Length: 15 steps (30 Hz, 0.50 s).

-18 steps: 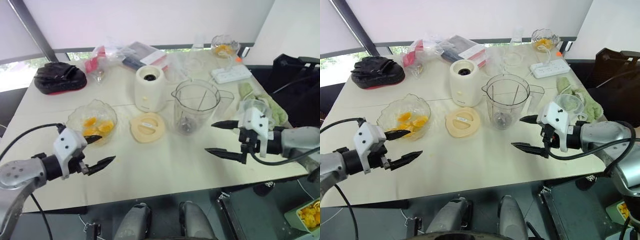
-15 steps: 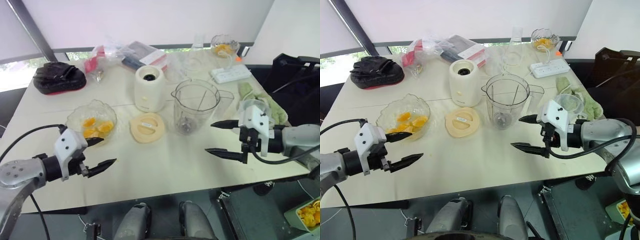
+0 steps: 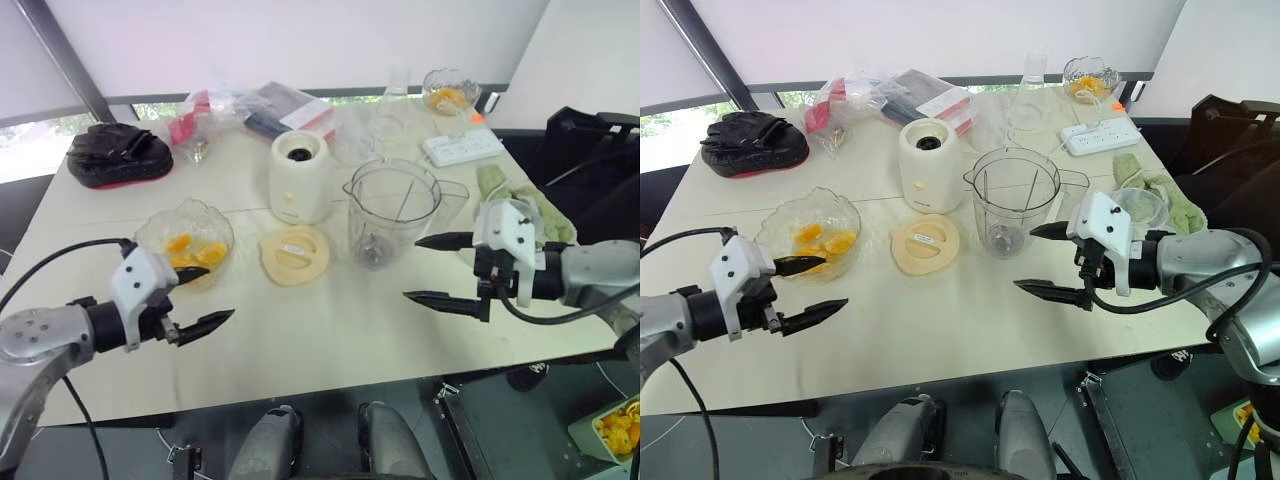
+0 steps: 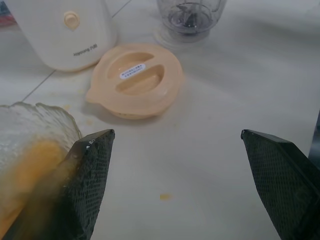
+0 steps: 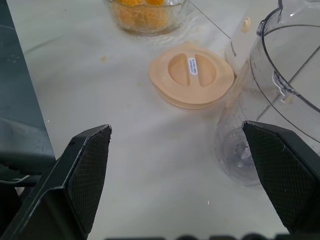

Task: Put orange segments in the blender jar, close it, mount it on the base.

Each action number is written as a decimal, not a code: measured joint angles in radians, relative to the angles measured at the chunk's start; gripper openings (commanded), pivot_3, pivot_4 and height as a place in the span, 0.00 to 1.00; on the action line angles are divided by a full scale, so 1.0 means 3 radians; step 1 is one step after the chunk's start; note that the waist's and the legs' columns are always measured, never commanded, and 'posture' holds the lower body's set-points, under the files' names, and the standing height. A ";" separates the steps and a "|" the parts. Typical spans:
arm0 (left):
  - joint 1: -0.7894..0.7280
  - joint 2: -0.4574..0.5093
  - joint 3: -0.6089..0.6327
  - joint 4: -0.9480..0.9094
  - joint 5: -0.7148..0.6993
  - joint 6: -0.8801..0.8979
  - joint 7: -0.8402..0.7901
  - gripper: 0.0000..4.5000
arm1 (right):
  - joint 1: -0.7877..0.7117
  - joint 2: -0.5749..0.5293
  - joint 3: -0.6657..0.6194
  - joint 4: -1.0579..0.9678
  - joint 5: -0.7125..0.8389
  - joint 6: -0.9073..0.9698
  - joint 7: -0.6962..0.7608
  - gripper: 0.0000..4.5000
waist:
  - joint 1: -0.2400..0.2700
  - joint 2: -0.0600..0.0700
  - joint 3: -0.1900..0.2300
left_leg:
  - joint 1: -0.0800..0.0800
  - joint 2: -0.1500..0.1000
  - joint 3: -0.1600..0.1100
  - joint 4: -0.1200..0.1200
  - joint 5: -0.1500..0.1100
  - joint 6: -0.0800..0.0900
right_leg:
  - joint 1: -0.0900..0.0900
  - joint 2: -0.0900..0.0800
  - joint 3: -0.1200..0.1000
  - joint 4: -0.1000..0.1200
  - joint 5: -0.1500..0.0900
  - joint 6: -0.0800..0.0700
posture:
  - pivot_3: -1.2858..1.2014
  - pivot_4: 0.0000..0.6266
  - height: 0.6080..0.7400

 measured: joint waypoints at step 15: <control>-0.0160 0.0031 -0.0125 0.0136 0.0014 0.0008 -0.0055 0.94 | -0.0105 0.0113 0.0076 -0.0044 0.0000 0.0032 -0.0125 0.98 | -0.0001 0.0000 0.0000 | -0.0001 0.0000 0.0000 -0.0001 0.0000 0.0000 | -0.0002 0.0000 0.0000 0.0000 0.0002 0.0003 | 0.52 0.24 1.00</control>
